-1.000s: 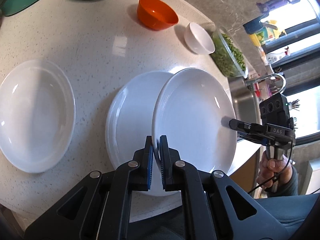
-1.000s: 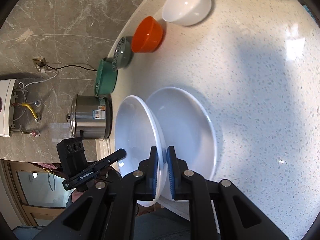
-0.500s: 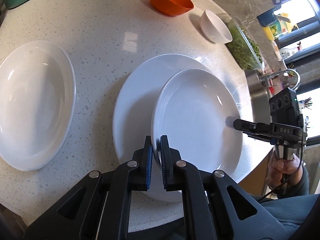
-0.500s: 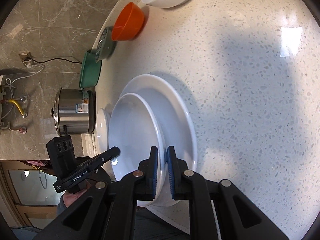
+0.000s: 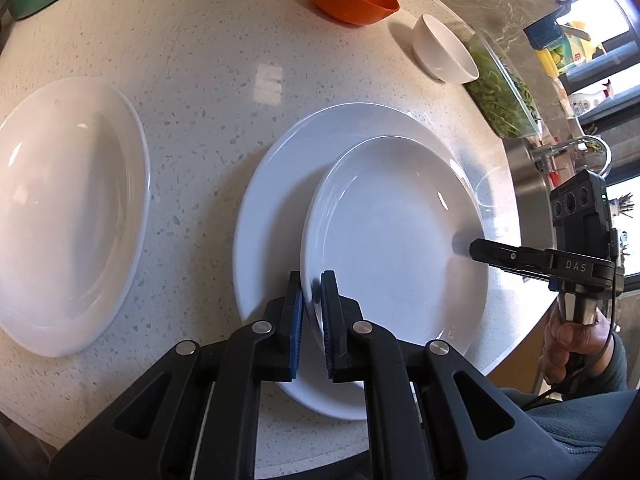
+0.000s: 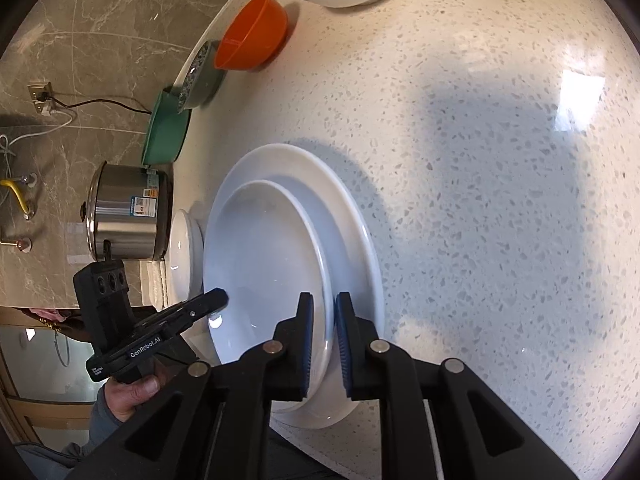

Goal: Organize plates and bowls
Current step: 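Lower the plate onto the large white plate and open both grippers, then move both grippers to the white oval deep dish beside the rice cooker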

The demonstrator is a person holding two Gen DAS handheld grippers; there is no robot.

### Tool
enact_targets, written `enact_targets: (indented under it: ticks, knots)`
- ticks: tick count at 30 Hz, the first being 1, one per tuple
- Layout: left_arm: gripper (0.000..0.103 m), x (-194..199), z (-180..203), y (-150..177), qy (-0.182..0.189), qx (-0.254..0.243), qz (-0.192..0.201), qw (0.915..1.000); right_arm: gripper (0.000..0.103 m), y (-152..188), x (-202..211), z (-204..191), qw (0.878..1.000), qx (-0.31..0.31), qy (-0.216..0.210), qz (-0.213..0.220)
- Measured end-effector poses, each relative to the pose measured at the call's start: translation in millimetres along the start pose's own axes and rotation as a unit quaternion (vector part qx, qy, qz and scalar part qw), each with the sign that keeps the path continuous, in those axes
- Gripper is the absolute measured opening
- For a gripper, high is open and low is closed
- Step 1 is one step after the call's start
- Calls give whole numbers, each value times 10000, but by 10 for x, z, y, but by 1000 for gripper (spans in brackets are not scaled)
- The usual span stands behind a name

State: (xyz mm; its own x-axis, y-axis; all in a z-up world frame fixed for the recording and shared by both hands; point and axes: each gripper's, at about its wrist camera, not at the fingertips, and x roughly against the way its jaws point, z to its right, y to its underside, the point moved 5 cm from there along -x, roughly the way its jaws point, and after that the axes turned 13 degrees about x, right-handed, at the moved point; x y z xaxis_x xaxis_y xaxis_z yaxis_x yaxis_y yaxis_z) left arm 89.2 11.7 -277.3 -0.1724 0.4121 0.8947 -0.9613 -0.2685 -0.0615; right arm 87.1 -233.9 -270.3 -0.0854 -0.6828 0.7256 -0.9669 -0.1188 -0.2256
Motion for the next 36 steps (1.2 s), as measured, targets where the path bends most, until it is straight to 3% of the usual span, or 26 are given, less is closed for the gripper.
enact_targets:
  ticks: [9,13,16,18,20,23,25,36]
  knots:
    - [9,9,-27,-34,129,124,31,9998,15,9,-2,-19,9999,88,75,1]
    - [13,20,-46,-40,243,228,43,9994,21,15,0,-13,10000,41,15,38]
    - [34,49,5,-12,435,176,53,9989,32,7,-6,-40,9999,50,-88,64]
    - [73,69,100,-1,622,71,92,9980,40,-6,-11,-69,9999,101,-115,57]
    - [87,86,184,8,616,-55,166,9980,49,-19,-15,-107,9998,141,-140,61]
    - [88,81,213,10,606,-92,182,9980,63,-44,2,-174,9995,239,-177,112]
    - [89,89,203,-2,650,-14,185,9977,78,-62,33,-184,9994,246,-168,177]
    - [90,236,155,-51,760,227,449,9958,86,-116,303,-106,9967,91,-350,723]
